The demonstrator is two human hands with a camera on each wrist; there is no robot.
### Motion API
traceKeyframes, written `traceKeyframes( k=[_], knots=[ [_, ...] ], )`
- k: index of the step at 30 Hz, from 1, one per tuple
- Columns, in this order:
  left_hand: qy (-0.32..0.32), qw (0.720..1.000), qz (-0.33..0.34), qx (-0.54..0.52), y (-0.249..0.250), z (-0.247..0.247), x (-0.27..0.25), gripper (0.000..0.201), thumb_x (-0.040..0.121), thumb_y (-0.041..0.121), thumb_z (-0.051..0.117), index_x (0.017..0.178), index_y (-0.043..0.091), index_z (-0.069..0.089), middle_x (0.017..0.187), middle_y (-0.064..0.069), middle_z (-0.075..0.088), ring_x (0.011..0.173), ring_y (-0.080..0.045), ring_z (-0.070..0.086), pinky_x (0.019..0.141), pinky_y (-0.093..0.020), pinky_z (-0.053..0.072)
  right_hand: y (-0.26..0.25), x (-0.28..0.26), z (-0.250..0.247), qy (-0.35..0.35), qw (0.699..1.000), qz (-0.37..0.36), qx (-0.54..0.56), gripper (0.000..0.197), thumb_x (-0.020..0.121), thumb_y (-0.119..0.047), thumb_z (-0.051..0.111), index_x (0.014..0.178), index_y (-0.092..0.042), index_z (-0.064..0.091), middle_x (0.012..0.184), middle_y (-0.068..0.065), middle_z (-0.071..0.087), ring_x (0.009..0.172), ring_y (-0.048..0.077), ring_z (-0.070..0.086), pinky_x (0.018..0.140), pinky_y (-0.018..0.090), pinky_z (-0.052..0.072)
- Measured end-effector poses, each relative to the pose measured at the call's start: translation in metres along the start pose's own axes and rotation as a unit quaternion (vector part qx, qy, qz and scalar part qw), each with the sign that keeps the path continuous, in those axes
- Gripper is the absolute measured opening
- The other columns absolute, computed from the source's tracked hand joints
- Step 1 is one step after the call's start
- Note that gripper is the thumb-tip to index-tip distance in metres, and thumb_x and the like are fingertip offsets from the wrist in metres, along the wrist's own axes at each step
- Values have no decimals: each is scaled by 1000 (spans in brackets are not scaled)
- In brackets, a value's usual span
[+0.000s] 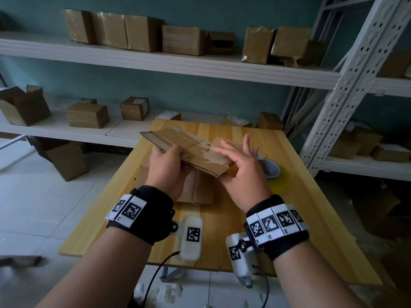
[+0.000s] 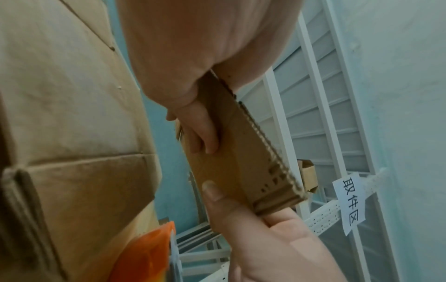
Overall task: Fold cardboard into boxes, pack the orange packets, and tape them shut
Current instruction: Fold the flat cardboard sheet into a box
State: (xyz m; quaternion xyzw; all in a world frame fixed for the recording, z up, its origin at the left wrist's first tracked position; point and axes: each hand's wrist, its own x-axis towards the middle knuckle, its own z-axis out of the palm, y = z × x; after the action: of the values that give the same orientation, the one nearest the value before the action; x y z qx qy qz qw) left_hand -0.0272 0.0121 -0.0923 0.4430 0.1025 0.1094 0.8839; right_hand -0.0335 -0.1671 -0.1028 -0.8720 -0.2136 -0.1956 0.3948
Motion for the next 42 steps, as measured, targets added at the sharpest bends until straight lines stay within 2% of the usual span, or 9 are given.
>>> traceKeyframes(
  k=[5, 14, 19, 22, 25, 28, 34, 39, 42],
  knots=[
    [-11, 999, -27, -25, -2, 4, -4, 45, 101, -6, 54, 142, 9, 48, 129, -26, 68, 100, -39, 78, 78, -43, 65, 9, 6, 0, 39, 997, -40, -50, 38, 90, -16, 80, 126, -26, 73, 155, 1, 54, 162, 34, 2, 126, 46, -16],
    [-43, 997, -54, -24, -2, 10, -11, 39, 103, -9, 53, 139, 5, 45, 126, -32, 67, 91, -37, 80, 69, -39, 66, 8, 4, -2, 84, 989, -79, -88, 29, 82, -1, 81, 102, -22, 77, 142, 2, 67, 162, 32, 8, 127, 48, -18],
    [-27, 998, -54, -36, -2, 11, -7, 43, 102, -8, 57, 140, 0, 40, 124, -36, 64, 83, -36, 78, 69, -41, 66, 8, 7, -3, 95, 981, -140, -92, 32, 79, 8, 79, 100, -16, 78, 124, 4, 76, 155, 36, 32, 129, 50, -13],
    [-30, 998, -47, -19, -1, 9, -4, 49, 98, -3, 64, 140, -1, 40, 110, -31, 66, 84, -35, 77, 79, -48, 67, 10, 6, -4, 101, 981, -156, -61, 26, 83, 0, 80, 104, -14, 77, 121, 6, 77, 146, 33, 49, 133, 44, 1],
    [-35, 998, -42, -1, 3, 5, -4, 69, 84, 3, 70, 145, -8, 40, 105, -29, 70, 93, -39, 77, 90, -50, 64, 14, 3, -5, 90, 985, -148, 26, 32, 83, 8, 80, 108, -11, 78, 117, -4, 75, 125, 18, 67, 125, 40, 36],
    [-53, 997, -42, 30, 5, 2, -2, 34, 88, 0, 61, 120, -4, 53, 96, -25, 69, 89, -35, 74, 90, -45, 60, 15, 3, -8, 86, 983, -152, 56, 35, 80, 14, 77, 107, -8, 80, 111, -4, 76, 108, 7, 72, 103, 28, 56],
    [-42, 998, -49, 23, 4, -1, 1, 9, 87, 7, 54, 96, 6, 56, 94, -21, 67, 92, -36, 68, 104, -50, 54, 21, 1, -7, 97, 985, -104, 100, 33, 79, 15, 79, 104, -7, 82, 109, 1, 80, 107, 5, 74, 105, 34, 56],
    [-35, 999, -31, -5, 5, 2, -2, 2, 92, 9, 51, 90, 10, 52, 77, -11, 68, 82, -29, 69, 99, -47, 56, 29, 4, -9, 141, 971, -97, 165, 25, 78, 14, 82, 94, -6, 80, 102, 4, 81, 100, 15, 78, 118, 49, 45],
    [-10, 1000, -22, -9, 5, -1, 2, 19, 85, 13, 58, 102, 9, 53, 90, -13, 62, 81, -26, 69, 85, -41, 60, 32, 3, -9, 147, 968, -99, 176, 27, 78, 12, 83, 95, -9, 79, 102, 4, 81, 101, 17, 78, 120, 52, 41]
  ],
)
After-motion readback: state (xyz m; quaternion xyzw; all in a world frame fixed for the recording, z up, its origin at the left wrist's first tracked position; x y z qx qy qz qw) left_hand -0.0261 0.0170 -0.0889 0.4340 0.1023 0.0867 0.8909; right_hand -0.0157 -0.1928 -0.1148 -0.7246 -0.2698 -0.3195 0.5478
